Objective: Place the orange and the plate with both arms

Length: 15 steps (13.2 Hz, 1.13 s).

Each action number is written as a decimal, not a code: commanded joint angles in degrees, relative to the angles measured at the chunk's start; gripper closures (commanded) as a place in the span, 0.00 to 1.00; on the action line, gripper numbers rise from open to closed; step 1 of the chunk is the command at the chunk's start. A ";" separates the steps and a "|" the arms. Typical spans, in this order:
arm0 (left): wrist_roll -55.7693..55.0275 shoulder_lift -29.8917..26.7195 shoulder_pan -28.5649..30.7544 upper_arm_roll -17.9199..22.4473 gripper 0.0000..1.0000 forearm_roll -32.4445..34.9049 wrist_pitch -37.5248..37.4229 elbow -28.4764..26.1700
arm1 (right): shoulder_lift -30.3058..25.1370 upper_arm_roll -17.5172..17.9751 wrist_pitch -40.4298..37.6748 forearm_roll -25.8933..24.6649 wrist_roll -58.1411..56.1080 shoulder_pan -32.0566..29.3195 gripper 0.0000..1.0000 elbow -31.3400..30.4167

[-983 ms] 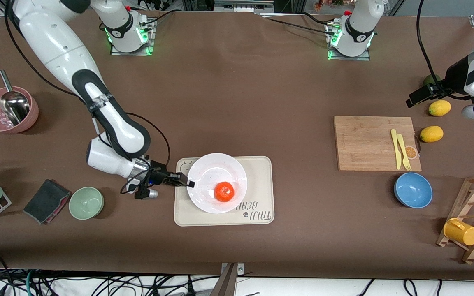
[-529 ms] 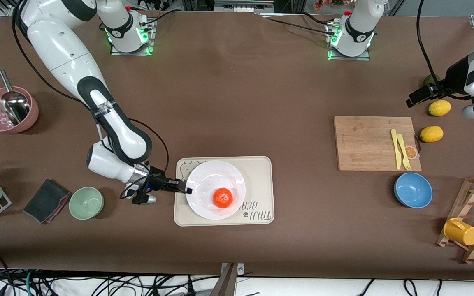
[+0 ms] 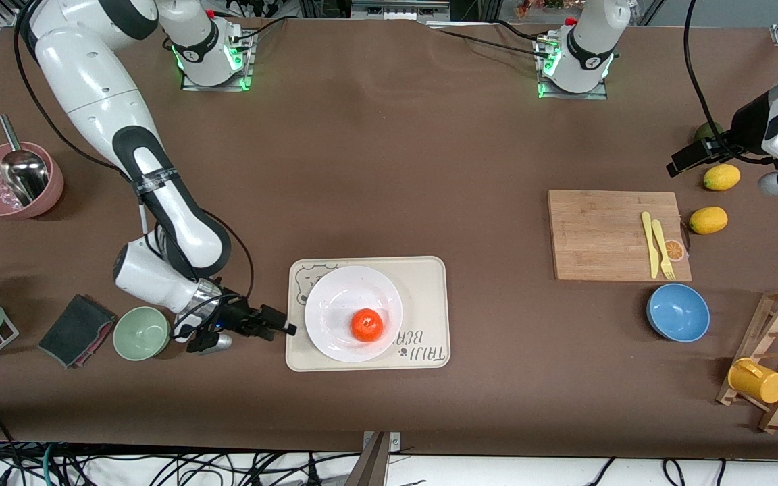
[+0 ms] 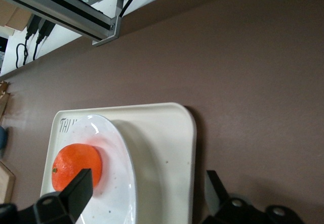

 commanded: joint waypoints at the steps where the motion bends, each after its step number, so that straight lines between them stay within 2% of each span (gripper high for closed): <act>1: -0.24 0.71 0.39 -0.36 0.00 1.02 -1.07 1.66 | 0.06 -1.43 -4.67 -7.31 -0.43 -0.92 0.00 2.15; 5: -0.24 0.71 0.48 -0.36 0.00 1.02 -1.07 1.66 | -1.96 -1.52 -12.83 -16.63 0.01 -3.74 0.00 2.15; 8: -0.24 0.71 0.48 -0.27 0.00 1.02 -1.07 1.66 | -3.63 -1.78 -22.23 -22.08 1.15 -6.11 0.00 2.24; 11: -0.24 0.71 0.40 -0.36 0.00 1.02 -1.07 1.66 | -6.70 -2.66 -31.81 -27.80 8.07 -6.47 0.00 3.20; 13: -0.24 0.71 0.39 -0.36 0.00 1.02 -1.07 1.66 | -10.12 -2.49 -38.83 -34.12 13.52 -6.55 0.00 3.73; 15: -0.24 0.71 0.40 -0.36 0.00 1.02 -1.07 1.66 | -12.67 -2.49 -44.21 -36.86 15.92 -6.55 0.00 3.73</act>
